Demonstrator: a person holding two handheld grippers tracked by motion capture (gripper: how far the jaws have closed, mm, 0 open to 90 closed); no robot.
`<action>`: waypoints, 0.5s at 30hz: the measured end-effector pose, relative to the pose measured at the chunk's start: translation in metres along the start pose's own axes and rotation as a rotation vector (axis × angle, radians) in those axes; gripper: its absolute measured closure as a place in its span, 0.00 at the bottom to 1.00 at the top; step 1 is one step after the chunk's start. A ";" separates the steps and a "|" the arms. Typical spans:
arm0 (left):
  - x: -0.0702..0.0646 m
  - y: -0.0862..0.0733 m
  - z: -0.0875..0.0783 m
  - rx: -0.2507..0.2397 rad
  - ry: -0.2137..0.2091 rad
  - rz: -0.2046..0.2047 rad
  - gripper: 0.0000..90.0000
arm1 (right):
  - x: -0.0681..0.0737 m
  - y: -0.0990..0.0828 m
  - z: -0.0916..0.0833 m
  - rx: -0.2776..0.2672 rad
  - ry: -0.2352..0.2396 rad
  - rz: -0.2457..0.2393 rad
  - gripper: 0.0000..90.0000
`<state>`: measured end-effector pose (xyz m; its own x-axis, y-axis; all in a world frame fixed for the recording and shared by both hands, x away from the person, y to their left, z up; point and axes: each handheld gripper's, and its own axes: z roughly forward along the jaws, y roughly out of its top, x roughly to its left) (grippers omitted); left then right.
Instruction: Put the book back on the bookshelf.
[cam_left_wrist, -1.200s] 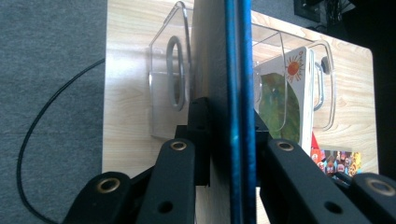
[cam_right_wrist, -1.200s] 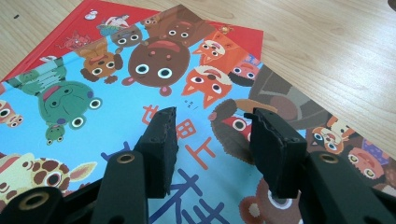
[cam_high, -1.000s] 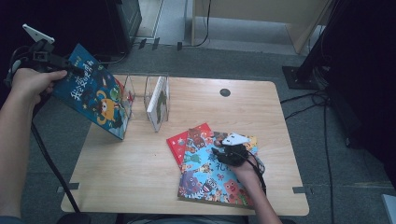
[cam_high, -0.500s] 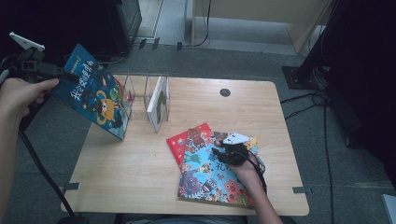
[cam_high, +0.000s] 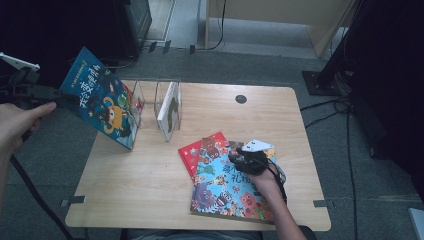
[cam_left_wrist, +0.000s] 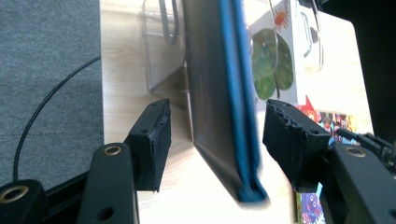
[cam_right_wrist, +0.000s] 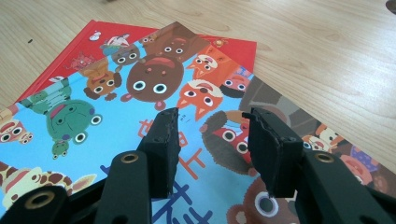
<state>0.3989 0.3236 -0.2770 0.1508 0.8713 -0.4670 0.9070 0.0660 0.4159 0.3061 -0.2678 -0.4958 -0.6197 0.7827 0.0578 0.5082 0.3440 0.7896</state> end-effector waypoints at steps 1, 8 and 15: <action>-0.002 -0.005 -0.001 0.000 0.002 0.003 0.47 | -0.001 0.000 0.000 0.000 0.001 0.000 0.60; -0.011 -0.034 -0.001 -0.011 -0.013 0.014 0.47 | -0.007 0.003 -0.001 0.017 -0.002 0.011 0.60; -0.022 -0.065 0.000 -0.013 -0.004 0.049 0.47 | -0.016 0.006 -0.003 0.004 -0.003 0.033 0.60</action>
<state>0.3365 0.3002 -0.2940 0.1965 0.8718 -0.4488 0.8935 0.0293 0.4482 0.3172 -0.2798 -0.4905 -0.6005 0.7954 0.0820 0.5307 0.3198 0.7849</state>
